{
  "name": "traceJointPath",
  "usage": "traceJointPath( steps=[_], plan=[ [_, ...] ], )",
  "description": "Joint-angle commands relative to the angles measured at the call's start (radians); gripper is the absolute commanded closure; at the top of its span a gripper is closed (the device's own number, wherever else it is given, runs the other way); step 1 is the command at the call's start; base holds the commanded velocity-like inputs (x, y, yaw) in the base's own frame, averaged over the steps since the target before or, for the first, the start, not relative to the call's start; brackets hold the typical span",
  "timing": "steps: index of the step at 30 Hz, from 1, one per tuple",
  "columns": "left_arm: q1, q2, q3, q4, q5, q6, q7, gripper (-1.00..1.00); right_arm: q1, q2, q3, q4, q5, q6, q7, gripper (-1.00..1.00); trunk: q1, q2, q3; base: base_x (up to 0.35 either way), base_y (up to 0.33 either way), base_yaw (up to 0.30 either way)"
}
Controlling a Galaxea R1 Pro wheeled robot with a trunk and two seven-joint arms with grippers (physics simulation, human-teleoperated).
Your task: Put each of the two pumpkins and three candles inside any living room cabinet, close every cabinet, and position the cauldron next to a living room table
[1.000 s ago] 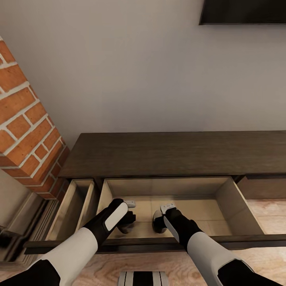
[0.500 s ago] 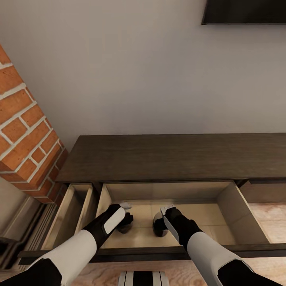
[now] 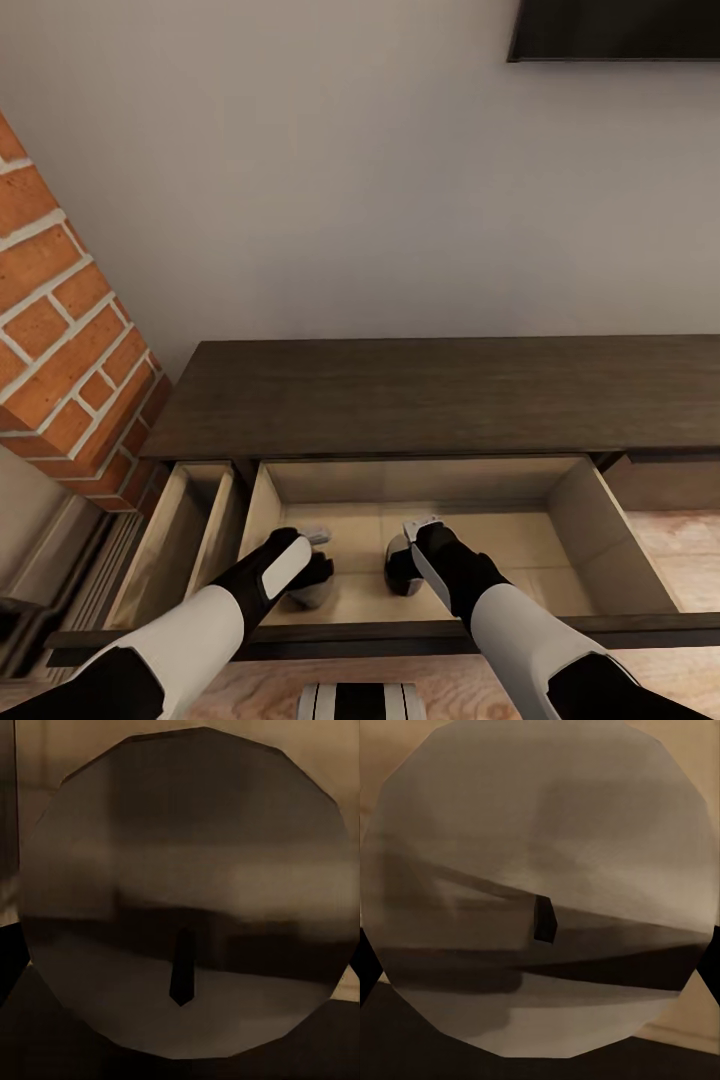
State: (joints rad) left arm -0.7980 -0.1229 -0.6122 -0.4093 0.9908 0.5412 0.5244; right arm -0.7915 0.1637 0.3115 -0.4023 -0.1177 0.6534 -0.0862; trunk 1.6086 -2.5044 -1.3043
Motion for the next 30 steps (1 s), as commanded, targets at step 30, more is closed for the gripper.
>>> traceJointPath(
  steps=[30],
  plan=[
    [0.000,-0.001,-0.002,0.043,-0.006,-0.120,-0.003,1.00,0.000,0.000,0.000,0.007,-0.003,-0.003,0.007,1.00,0.000,0.000,-0.026,0.000,0.000,0.000]
  ],
)
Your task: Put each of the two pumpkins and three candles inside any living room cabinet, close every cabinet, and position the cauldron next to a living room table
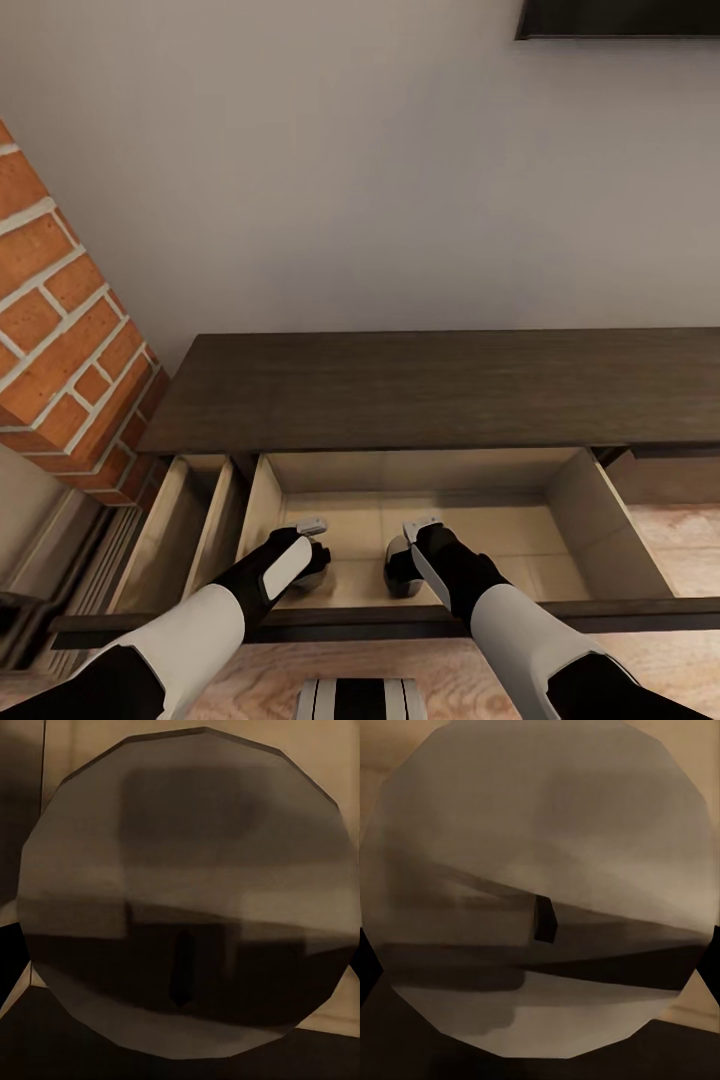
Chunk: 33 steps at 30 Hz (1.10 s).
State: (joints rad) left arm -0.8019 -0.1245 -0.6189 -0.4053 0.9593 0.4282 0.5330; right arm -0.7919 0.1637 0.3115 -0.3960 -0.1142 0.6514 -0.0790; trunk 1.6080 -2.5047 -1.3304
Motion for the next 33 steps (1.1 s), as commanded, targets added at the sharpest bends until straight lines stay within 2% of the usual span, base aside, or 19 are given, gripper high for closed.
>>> traceJointPath(
  steps=[1,12,13,33],
  plan=[
    [0.004,0.000,0.005,0.039,0.026,-0.007,-0.011,1.00,0.000,0.000,0.000,0.000,-0.007,-0.001,0.001,1.00,0.001,0.000,0.000,0.000,0.000,0.000],
    [0.004,0.000,0.005,0.036,0.027,-0.007,-0.011,1.00,0.000,-0.002,-0.001,0.000,-0.008,-0.002,0.001,1.00,0.001,0.000,0.000,0.000,0.000,0.000],
    [0.004,0.000,0.005,0.036,0.027,-0.007,-0.011,-1.00,0.000,-0.002,-0.001,0.000,-0.008,-0.002,0.001,-1.00,0.001,0.000,0.000,0.000,0.000,0.000],
    [0.004,0.002,0.005,0.023,0.026,-0.011,-0.011,-1.00,0.000,-0.003,0.000,-0.003,-0.008,-0.001,0.004,-1.00,0.001,0.000,0.000,0.000,0.000,0.000]
  ],
)
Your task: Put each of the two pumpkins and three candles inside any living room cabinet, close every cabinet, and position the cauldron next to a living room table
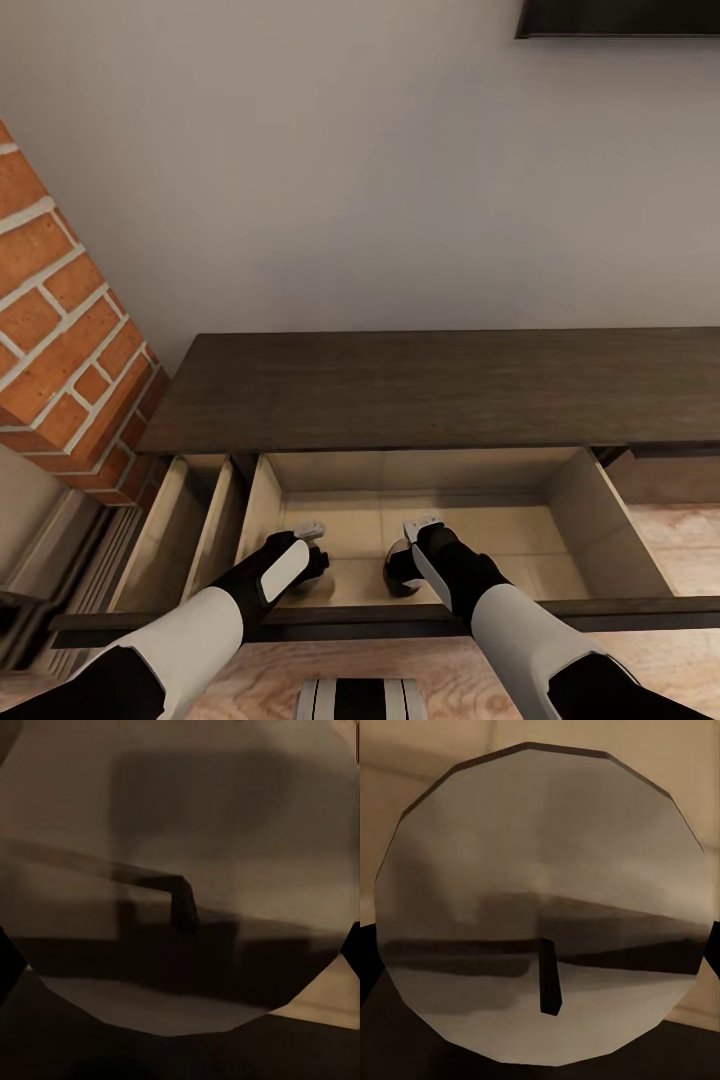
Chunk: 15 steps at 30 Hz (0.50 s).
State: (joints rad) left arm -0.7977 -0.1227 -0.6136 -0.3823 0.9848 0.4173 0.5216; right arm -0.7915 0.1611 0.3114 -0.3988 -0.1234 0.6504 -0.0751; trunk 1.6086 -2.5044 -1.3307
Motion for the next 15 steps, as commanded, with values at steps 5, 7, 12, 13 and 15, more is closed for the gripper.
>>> traceJointPath(
  steps=[5,7,12,13,15],
  plan=[
    [0.000,0.000,0.000,-0.007,0.000,0.000,0.000,-1.00,0.000,0.000,0.000,0.000,0.001,0.001,0.000,-1.00,0.000,0.000,0.004,0.000,0.000,0.000],
    [0.000,0.000,-0.001,-0.008,0.000,0.001,0.000,-1.00,0.000,0.000,0.000,0.000,0.001,0.001,0.000,-1.00,-0.001,0.001,0.012,0.000,0.000,0.000],
    [0.000,0.000,0.000,-0.009,0.001,0.001,0.000,-1.00,0.000,0.000,0.000,0.000,0.001,0.002,0.000,-1.00,-0.004,0.002,0.031,0.000,0.000,0.000],
    [0.000,0.000,0.000,-0.009,0.000,0.001,0.000,-1.00,0.000,0.000,0.000,0.000,0.001,0.002,0.000,-1.00,-0.004,0.002,0.035,0.000,0.000,0.000],
    [0.000,0.000,0.000,-0.009,0.000,0.001,0.000,-1.00,0.000,0.000,0.000,0.000,0.001,0.002,0.000,-1.00,-0.005,0.003,0.043,0.000,0.000,0.000]
  ],
)
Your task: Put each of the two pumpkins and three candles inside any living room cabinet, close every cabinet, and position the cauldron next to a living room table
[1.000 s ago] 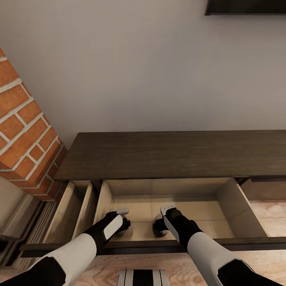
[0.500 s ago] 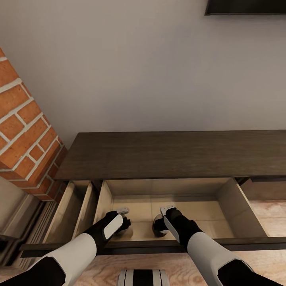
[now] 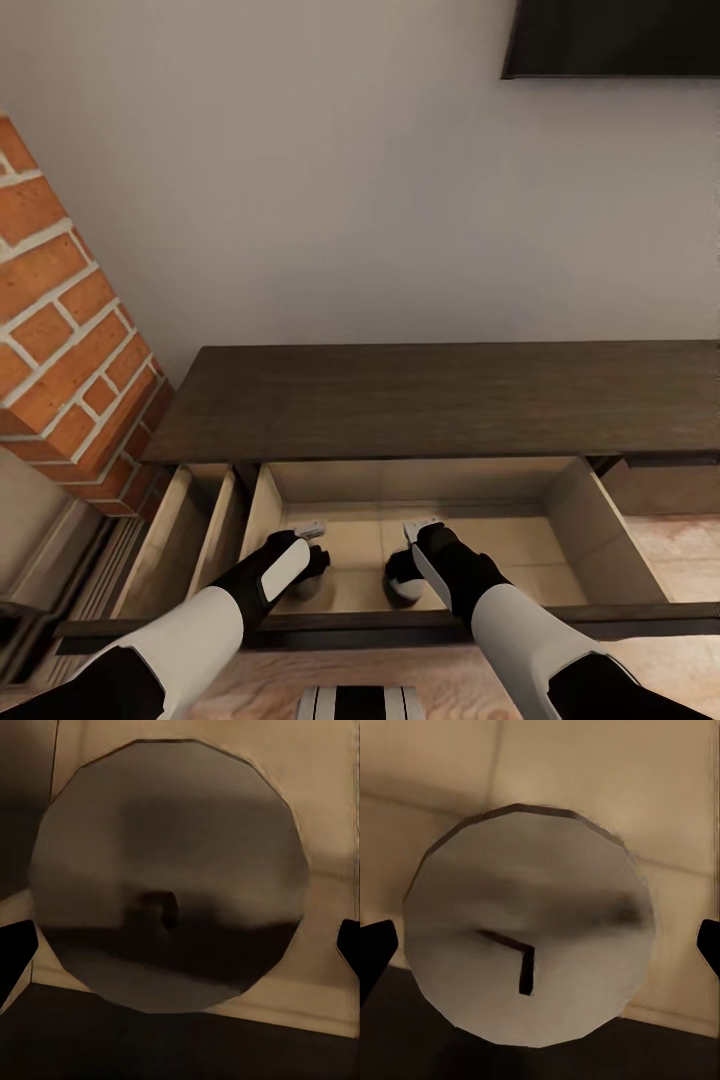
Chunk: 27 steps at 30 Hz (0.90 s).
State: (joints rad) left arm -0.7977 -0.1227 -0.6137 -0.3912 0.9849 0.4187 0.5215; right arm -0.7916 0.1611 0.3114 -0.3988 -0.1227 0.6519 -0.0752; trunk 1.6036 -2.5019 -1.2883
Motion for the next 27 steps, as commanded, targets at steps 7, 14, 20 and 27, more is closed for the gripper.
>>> traceJointPath(
  steps=[7,14,20,27],
  plan=[
    [0.000,0.000,0.000,0.000,0.000,0.000,0.000,-1.00,0.000,0.000,0.000,0.000,0.000,-0.001,0.000,-1.00,-0.003,0.002,0.027,0.000,0.000,0.000],
    [0.000,0.000,0.000,0.000,0.001,0.000,0.000,-1.00,0.000,0.000,0.000,0.000,0.000,-0.001,0.000,-1.00,-0.026,0.044,0.050,0.000,0.000,0.000],
    [0.000,0.000,0.000,0.000,0.001,0.000,0.000,-1.00,0.000,0.000,0.000,0.000,0.000,-0.001,0.000,-1.00,-0.049,0.086,0.069,0.000,0.000,0.000],
    [0.000,0.000,0.001,0.000,0.003,0.001,0.002,-1.00,0.000,-0.001,0.000,0.000,0.000,0.000,0.000,-1.00,-0.076,0.135,0.091,0.000,0.000,0.000]
  ],
)
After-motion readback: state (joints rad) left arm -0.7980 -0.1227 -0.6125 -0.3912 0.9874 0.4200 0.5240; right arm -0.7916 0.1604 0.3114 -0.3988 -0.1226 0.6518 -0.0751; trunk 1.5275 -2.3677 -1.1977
